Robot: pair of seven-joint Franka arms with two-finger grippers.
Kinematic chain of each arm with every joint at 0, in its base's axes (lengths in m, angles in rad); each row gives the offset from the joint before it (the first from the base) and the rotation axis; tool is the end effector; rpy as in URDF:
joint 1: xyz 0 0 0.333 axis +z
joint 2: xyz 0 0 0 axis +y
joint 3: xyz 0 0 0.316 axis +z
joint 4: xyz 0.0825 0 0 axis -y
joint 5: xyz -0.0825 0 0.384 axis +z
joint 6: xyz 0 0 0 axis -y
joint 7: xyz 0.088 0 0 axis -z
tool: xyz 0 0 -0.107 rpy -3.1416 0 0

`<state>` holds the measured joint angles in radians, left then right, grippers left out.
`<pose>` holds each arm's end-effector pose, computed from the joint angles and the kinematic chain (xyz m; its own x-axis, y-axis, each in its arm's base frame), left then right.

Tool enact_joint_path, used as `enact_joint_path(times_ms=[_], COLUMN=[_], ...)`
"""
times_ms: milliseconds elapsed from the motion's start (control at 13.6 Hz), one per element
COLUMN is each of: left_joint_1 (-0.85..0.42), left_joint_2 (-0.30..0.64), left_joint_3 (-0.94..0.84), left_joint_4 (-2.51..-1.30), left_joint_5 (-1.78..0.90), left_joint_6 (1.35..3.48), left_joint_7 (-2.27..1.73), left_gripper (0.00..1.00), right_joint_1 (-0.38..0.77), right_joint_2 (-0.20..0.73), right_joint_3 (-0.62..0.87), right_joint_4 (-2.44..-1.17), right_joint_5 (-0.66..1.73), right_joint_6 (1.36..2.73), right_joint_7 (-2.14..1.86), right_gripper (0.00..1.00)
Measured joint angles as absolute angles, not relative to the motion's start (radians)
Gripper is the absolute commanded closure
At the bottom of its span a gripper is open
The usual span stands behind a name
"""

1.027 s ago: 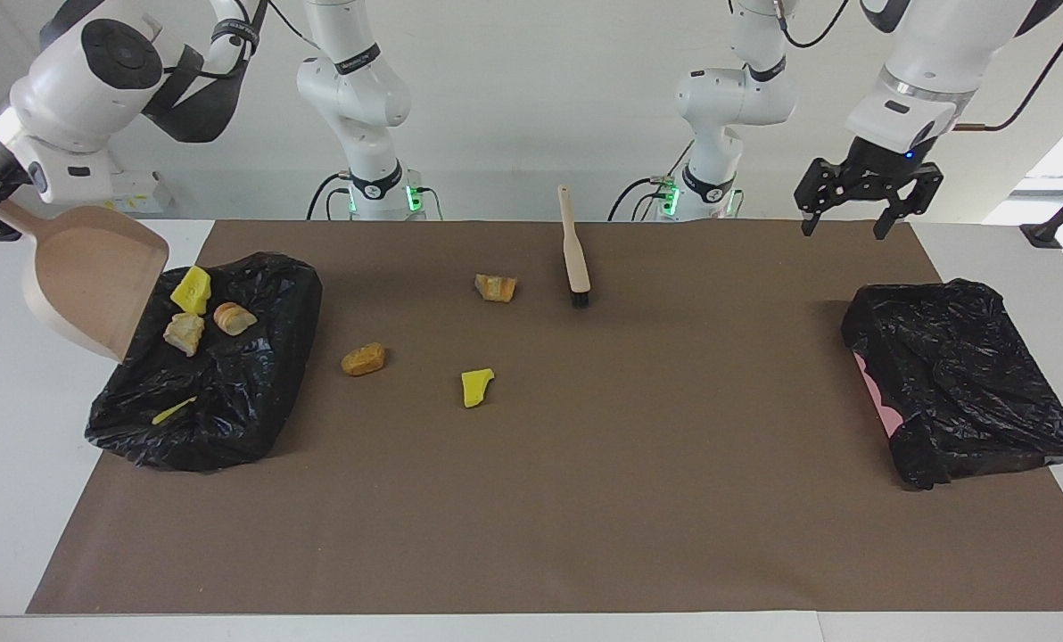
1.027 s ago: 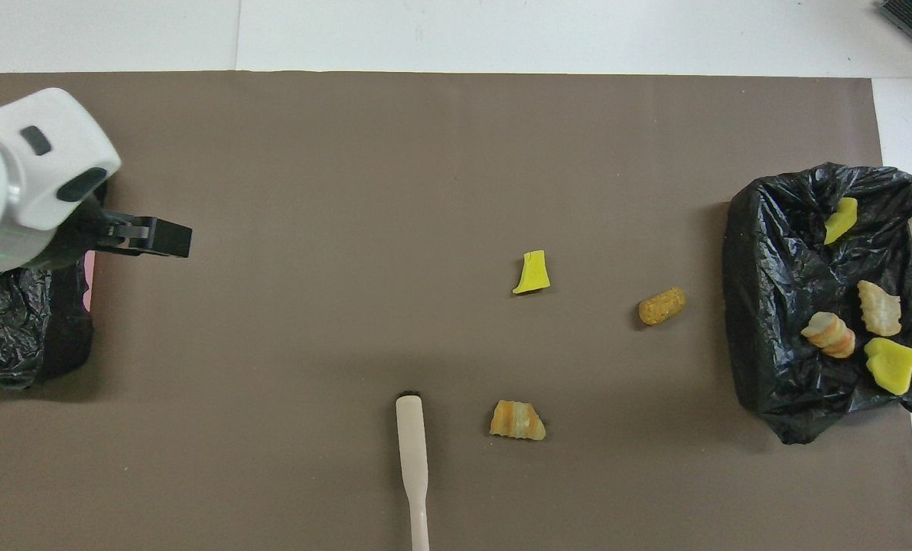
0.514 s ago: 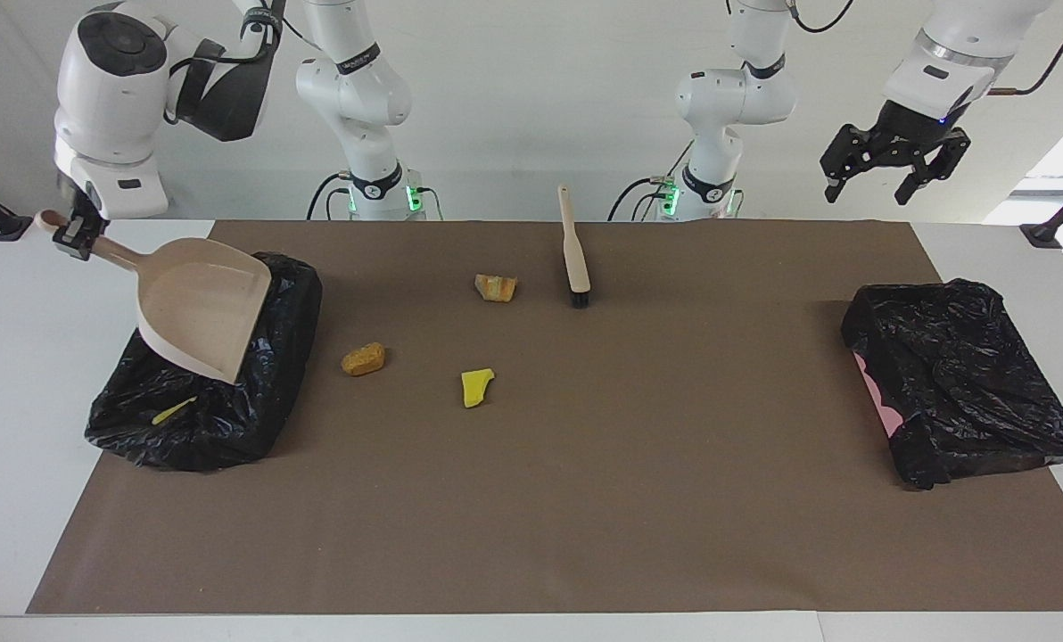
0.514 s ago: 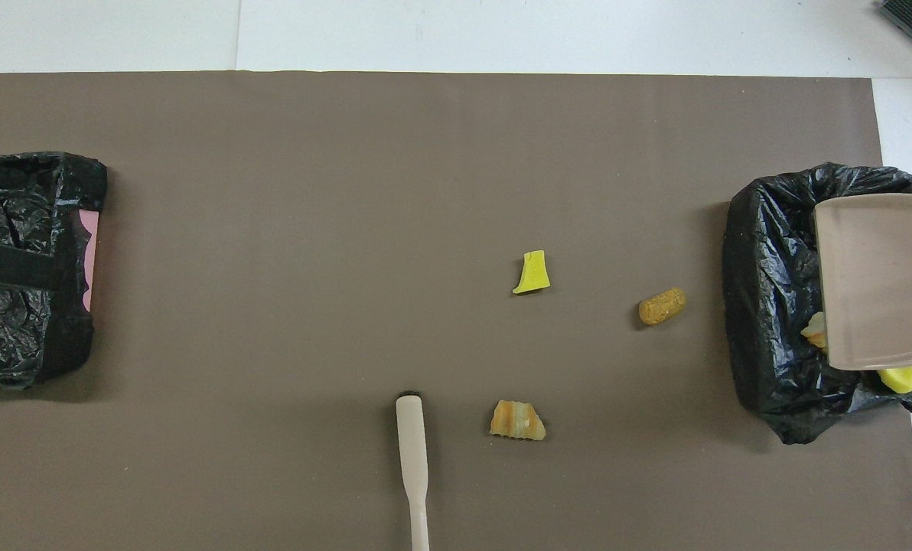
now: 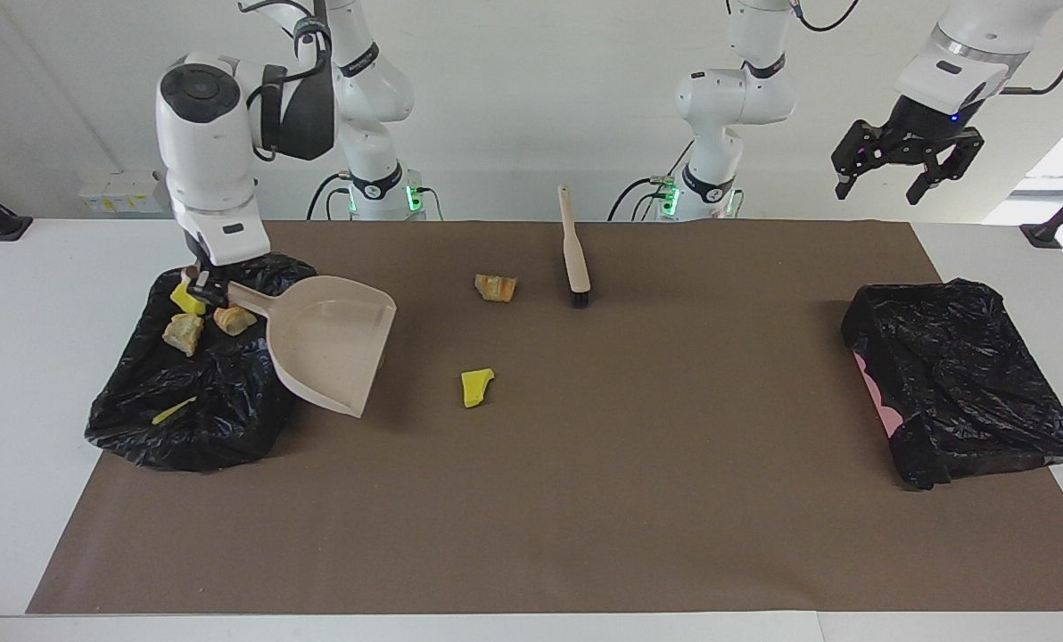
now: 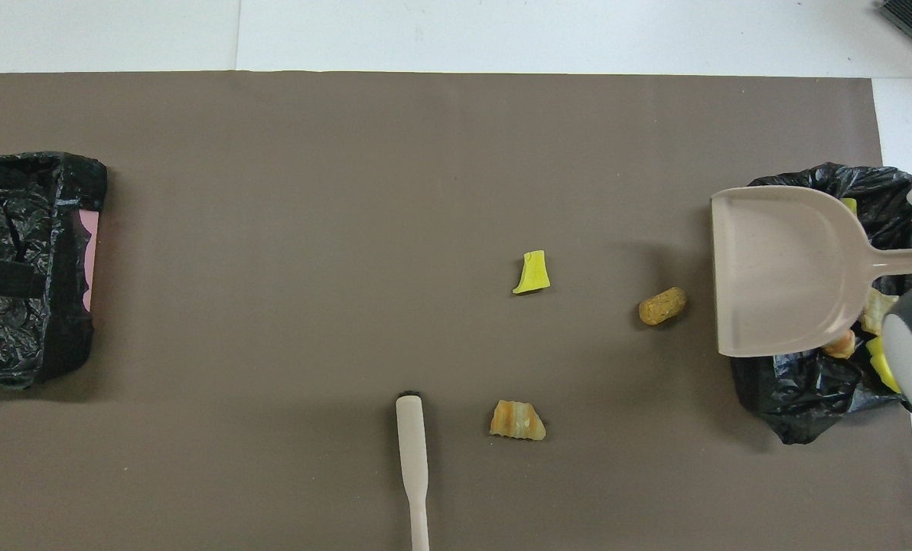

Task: Sweep and dump trash in bin

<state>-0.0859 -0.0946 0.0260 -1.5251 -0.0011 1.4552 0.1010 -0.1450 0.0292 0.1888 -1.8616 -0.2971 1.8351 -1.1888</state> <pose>0.5107 -0.0299 0.6860 0.9867 -0.1604 0.0249 -0.1604 -0.9870 0.0010 0.5656 0.0003 0.4957 0.2452 0.9289 -0.2775 0.9690 -0.2436 0.0408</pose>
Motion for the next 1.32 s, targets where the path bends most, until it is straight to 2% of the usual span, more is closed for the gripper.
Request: enact_joint_path(times_ms=[220, 514, 807, 1027, 1321], left_joint_1=[-0.086, -0.086, -0.086, -0.086, -0.086], left_joint_2=[-0.095, -0.095, -0.095, -0.095, -0.095], left_joint_3=[0.026, 0.026, 0.026, 0.026, 0.026], left_joint_4=[-1.525, -1.525, -1.525, -1.525, -1.525], left_joint_5=[-0.001, -0.001, -0.001, -0.001, -0.001], left_joint_6=[1.455, 1.455, 1.455, 1.455, 1.455], left_joint_7=[0.101, 0.102, 0.102, 0.102, 0.102], left_gripper=[0.00, 0.00, 0.00, 0.00, 0.00], right_joint_1=[-0.054, 0.082, 0.180, 0.263, 0.392], right_joint_2=[0.104, 0.125, 0.178, 0.227, 0.366], right_joint_3=[0.189, 0.190, 0.190, 0.190, 0.188], right_joint_4=[-1.862, -1.859, -1.850, -1.781, -1.637], right_joint_5=[-0.201, -0.104, -0.021, 0.027, -0.023], right_joint_6=[1.847, 1.860, 1.952, 1.970, 1.991], right_joint_7=[-0.901, -0.467, -0.035, 0.227, 0.460], right_gripper=[1.00, 1.00, 1.00, 1.00, 1.00])
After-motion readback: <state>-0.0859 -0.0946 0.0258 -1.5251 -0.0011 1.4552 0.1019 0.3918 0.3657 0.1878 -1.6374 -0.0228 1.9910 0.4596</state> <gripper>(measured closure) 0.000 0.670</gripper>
